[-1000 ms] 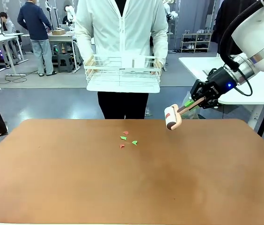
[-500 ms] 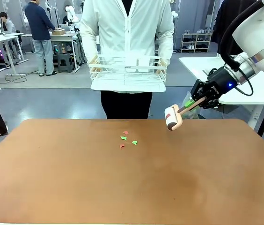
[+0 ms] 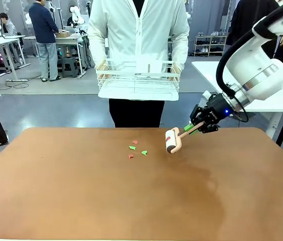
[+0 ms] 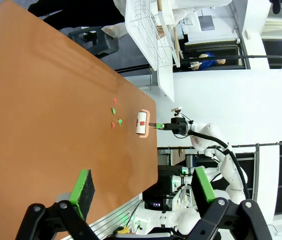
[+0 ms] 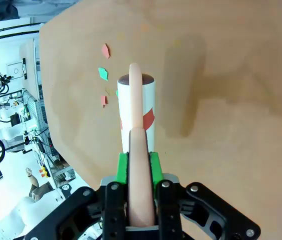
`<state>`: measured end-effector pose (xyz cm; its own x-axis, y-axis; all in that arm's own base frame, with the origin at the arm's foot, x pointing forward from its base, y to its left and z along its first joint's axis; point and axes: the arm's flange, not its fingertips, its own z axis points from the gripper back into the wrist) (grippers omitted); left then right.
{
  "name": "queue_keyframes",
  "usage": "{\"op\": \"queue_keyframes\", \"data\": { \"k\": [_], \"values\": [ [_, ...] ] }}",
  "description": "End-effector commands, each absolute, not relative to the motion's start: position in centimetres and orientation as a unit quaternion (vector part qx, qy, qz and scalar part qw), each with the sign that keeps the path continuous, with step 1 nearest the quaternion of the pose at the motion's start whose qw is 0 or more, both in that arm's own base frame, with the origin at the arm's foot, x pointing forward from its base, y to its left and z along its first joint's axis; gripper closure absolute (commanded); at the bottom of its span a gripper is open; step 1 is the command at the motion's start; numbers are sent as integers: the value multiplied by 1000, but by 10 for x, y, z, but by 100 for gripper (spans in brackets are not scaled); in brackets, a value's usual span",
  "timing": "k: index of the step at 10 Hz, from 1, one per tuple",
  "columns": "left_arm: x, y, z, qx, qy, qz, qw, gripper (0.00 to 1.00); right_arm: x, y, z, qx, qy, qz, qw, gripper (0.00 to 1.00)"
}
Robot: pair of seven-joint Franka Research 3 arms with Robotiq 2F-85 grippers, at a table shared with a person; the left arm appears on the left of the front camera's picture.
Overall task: Clean the table.
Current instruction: Clean the table with the Lint Roller when the human lifts the Dish drying rack.
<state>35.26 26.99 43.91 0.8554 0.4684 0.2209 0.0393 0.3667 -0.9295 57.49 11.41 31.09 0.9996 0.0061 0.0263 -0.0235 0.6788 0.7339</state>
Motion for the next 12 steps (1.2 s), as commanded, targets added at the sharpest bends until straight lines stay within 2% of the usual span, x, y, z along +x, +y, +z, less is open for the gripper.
{"op": "queue_keyframes", "data": {
  "k": [1, 8, 12],
  "values": [
    [352, 272, 441, -558, -238, 137, 783, 0, 582, 119, 313, 388, -2, 1, 922, 79],
    [352, 272, 441, -558, -238, 137, 783, 0, 598, 125, 261, 382, 57, -24, 922, 79],
    [352, 272, 441, -558, -238, 137, 783, 0, 597, 176, 257, 379, 74, 21, 922, 79]
  ]
}}
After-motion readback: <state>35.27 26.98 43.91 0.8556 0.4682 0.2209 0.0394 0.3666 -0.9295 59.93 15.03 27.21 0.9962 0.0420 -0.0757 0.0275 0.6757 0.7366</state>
